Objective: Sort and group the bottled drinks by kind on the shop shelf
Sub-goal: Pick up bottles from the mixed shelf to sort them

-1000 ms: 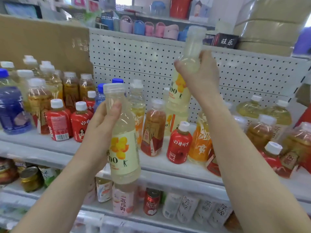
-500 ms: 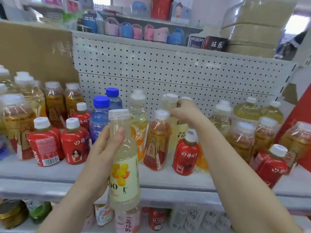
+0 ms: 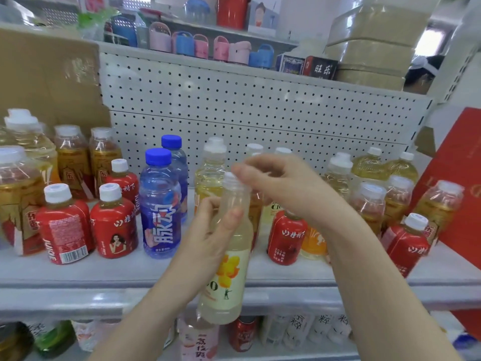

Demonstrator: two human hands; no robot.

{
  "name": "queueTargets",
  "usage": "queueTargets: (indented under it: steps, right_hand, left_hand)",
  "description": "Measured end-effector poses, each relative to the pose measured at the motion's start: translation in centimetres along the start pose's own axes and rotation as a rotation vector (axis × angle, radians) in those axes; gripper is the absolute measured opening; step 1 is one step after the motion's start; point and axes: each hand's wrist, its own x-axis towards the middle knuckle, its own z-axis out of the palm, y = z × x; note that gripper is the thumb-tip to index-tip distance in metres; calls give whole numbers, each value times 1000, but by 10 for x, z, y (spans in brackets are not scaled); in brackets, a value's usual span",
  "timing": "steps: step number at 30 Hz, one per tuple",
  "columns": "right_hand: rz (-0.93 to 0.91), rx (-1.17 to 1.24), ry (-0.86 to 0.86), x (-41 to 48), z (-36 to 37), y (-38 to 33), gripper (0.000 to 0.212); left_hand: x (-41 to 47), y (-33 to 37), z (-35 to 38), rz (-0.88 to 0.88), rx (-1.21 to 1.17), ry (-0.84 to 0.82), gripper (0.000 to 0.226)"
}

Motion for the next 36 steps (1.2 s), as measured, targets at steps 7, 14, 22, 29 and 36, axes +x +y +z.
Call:
queueTargets:
  steps: [7,14,22,29,36]
  right_hand:
    - [-6,-93,126,-16,-35,-2,38]
    - [-97,-175,673,-3,-115,-37,40]
    - [41,-427,589,52,-87,9,56]
    - [193,-517,358,69,-47,61,42]
    - [169,-569,270,79,-24,88,43]
  left_hand:
    - [16,22,14,156,148,-75,44]
    - [62,17,7,489,839,2,37]
    - [67,-11,12,585,957,-11,50]
    - [67,-14,14,622,980,16,57]
    - [66,-17,13,651,959,39,57]
